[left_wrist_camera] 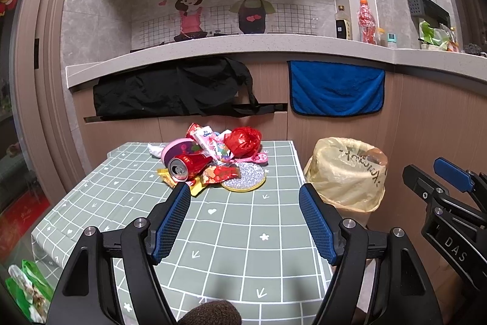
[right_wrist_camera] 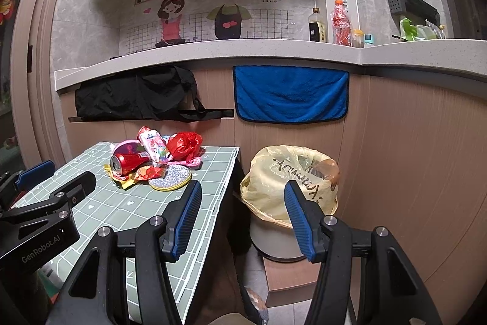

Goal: Collect trash

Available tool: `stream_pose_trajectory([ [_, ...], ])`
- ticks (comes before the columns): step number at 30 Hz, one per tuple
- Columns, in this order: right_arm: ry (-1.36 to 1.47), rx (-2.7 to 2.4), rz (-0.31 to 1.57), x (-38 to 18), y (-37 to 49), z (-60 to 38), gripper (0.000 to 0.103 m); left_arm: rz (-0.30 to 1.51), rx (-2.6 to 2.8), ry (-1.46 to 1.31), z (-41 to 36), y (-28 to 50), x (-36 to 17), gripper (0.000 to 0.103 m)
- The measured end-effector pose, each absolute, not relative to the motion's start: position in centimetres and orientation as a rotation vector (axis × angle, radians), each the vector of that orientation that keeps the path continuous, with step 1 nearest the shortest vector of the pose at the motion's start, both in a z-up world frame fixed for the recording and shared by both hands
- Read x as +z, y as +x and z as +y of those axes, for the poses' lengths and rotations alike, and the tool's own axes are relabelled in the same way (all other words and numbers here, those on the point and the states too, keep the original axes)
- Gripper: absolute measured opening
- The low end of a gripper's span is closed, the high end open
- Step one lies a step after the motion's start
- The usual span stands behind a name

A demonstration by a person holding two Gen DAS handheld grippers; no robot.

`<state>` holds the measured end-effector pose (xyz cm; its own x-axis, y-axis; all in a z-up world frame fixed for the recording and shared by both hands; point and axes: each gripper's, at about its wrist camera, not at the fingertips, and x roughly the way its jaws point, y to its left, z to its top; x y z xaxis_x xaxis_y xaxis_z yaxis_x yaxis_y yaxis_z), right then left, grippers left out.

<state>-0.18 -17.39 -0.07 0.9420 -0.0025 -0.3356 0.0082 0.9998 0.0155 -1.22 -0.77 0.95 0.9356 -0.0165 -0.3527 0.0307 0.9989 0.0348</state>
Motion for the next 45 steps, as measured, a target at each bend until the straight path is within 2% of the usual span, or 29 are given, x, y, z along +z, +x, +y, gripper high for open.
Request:
stream_pose_trajectory([
  [45,0.017,-0.006,0.346,-0.17,-0.11,-17.62,0.054,0.370,-0.028,0.027,-0.21,-0.55,1.07,0.074],
])
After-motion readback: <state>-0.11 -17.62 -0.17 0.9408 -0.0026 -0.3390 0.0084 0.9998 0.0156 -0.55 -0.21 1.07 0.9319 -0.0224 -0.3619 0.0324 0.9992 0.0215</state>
